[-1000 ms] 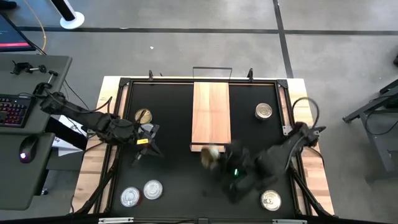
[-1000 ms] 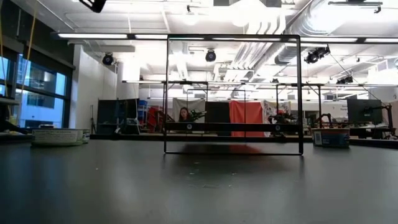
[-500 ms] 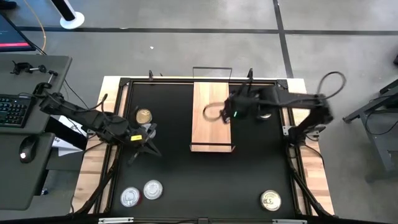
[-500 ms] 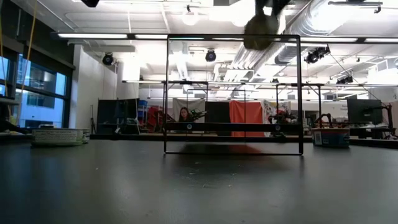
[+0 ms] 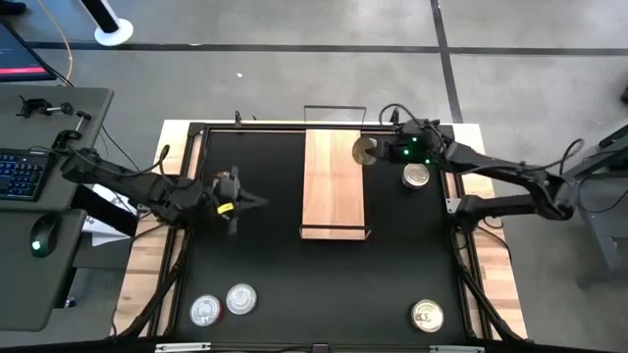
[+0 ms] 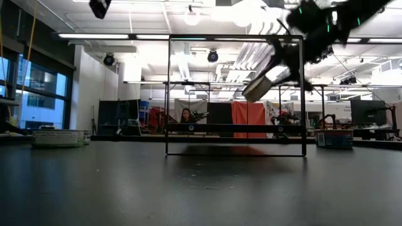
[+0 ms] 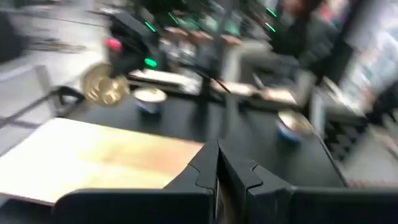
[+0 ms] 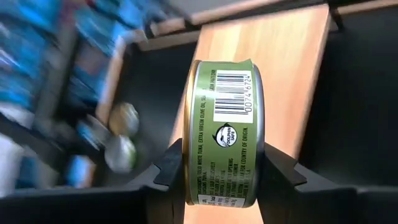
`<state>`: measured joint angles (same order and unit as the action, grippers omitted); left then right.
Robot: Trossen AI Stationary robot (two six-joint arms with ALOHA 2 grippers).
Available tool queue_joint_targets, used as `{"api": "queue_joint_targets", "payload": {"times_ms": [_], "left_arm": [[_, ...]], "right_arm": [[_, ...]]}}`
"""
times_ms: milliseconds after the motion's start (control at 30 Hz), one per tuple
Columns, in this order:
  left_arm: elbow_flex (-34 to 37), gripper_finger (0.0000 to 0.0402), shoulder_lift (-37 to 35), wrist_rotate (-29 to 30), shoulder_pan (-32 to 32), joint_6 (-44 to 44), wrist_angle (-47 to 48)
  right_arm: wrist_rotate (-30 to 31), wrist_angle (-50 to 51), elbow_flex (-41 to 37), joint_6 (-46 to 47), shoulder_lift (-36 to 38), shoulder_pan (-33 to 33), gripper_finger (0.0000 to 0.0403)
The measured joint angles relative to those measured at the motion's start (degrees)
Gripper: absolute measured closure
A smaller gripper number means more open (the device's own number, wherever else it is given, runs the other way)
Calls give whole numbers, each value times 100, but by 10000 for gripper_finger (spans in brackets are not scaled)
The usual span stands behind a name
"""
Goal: Stack canned seafood by type on shelf
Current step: Put the green tuna can on the shelf
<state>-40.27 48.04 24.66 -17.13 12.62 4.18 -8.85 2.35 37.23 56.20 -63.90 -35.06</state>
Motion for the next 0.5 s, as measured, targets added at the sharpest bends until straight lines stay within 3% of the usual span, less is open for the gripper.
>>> {"api": "queue_joint_targets", "payload": {"times_ms": [100, 167, 500], "left_arm": [[2, 402, 159, 346, 217, 438, -569], [2, 402, 262, 501, 317, 643, -915], [2, 401, 648, 583, 789, -101, -2714]], "right_arm": [[-143, -1875, -651, 700, -296, -294, 286], [-171, -2578, -849, 968, -565, -358, 286], [70, -2993, -511, 985, -1761, -508, 286]]}}
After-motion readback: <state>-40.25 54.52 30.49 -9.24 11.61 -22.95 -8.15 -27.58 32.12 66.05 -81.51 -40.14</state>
